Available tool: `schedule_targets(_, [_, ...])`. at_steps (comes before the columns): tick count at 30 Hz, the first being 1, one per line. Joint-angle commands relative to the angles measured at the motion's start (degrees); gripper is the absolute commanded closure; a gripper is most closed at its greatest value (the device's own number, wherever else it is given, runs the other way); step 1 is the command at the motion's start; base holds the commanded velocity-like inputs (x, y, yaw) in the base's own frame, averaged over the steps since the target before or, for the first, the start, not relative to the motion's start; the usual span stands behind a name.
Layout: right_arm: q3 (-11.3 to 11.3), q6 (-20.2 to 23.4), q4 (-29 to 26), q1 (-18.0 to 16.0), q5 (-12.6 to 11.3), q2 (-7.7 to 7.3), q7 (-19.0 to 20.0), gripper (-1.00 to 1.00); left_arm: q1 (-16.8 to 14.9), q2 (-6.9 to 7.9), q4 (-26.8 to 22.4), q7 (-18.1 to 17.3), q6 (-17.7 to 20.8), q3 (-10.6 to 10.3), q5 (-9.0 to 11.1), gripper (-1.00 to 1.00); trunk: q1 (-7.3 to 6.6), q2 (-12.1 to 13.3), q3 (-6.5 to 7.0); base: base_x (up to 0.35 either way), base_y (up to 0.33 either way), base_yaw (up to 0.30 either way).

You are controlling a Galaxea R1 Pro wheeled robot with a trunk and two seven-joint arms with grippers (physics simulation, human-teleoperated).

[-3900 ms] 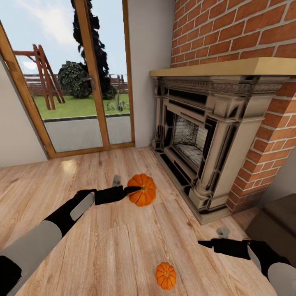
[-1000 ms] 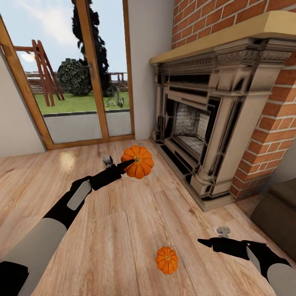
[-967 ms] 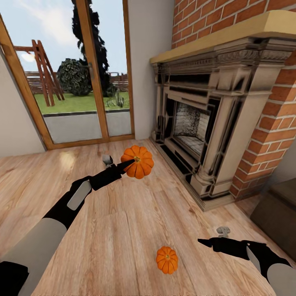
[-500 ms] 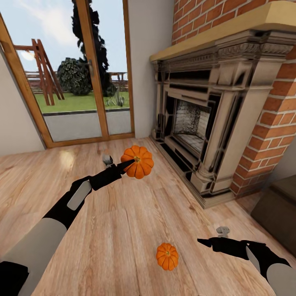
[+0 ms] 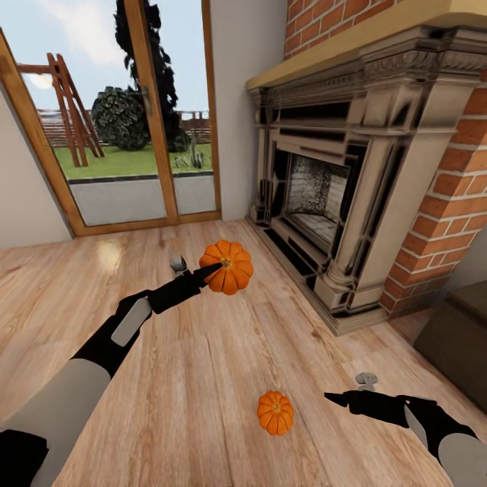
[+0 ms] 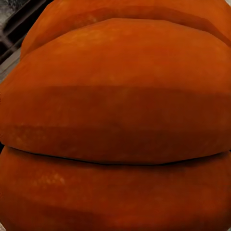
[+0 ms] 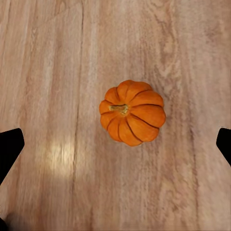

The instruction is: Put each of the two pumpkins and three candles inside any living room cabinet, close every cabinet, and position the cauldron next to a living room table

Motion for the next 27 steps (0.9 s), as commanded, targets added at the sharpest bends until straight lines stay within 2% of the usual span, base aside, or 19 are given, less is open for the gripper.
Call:
schedule_targets(1, [-0.01,0.0,0.0,-0.01,0.01,0.03,0.0,-1.0,-0.01,-0.07,0.29,-0.01,0.06,0.01,0.2,1.0,0.02,-0.02,-0.23,0.0,0.0,0.0])
schedule_targets(13, [-0.24,0.31,-0.28,-0.03,-0.02,-0.35,0.55,-1.0,-0.01,-0.12,0.46,-0.06,0.02,0.03,0.21,1.0,0.33,-0.18,-2.88,0.0,0.0,0.0])
schedule_targets(16, [-0.89,1.28,-0.41,-0.13,-0.9,-0.35,1.78,-1.0,-0.01,-0.1,0.41,-0.09,0.02,0.01,0.22,1.0,0.41,-0.22,-3.55,0.0,0.0,0.0])
schedule_targets(17, [-1.65,1.89,-0.39,-0.17,-2.21,-0.33,2.56,-1.0,-0.01,-0.1,0.41,-0.11,0.02,0.01,0.22,1.0,0.43,-0.23,-3.77,0.0,0.0,0.0])
schedule_targets(19, [-3.75,4.19,-0.37,-0.21,-6.55,-0.29,3.72,-1.0,-0.01,-0.1,0.4,-0.15,0.04,0.01,0.22,1.0,0.48,-0.26,-4.21,0.0,0.0,0.0])
schedule_targets(20, [-5.48,9.2,-0.42,-0.44,-13.12,-0.3,4.32,-1.0,-0.01,-0.1,0.39,-0.17,0.07,0.01,0.22,1.0,0.51,-0.27,-4.44,0.0,0.0,0.0])
schedule_targets(21, [-5.79,11.15,-0.47,-0.57,-15.33,-0.3,4.39,-1.0,-0.01,-0.1,0.39,-0.18,0.08,0.01,0.22,1.0,0.54,-0.29,-4.66,0.0,0.0,0.0])
schedule_targets(24, [-6.25,14.42,-0.72,-1.16,-19.16,-0.28,4.53,-1.0,-0.01,-0.17,0.39,-0.18,0.1,0.01,0.22,1.0,0.61,-0.33,-5.32,0.0,0.0,0.0])
schedule_targets(27, [-6.07,13.82,-0.44,-1.35,-19.6,-0.14,4.5,-1.0,-0.01,-0.18,0.39,-0.18,0.11,0.01,0.22,1.0,0.69,-0.37,-5.99,0.0,0.0,0.0])
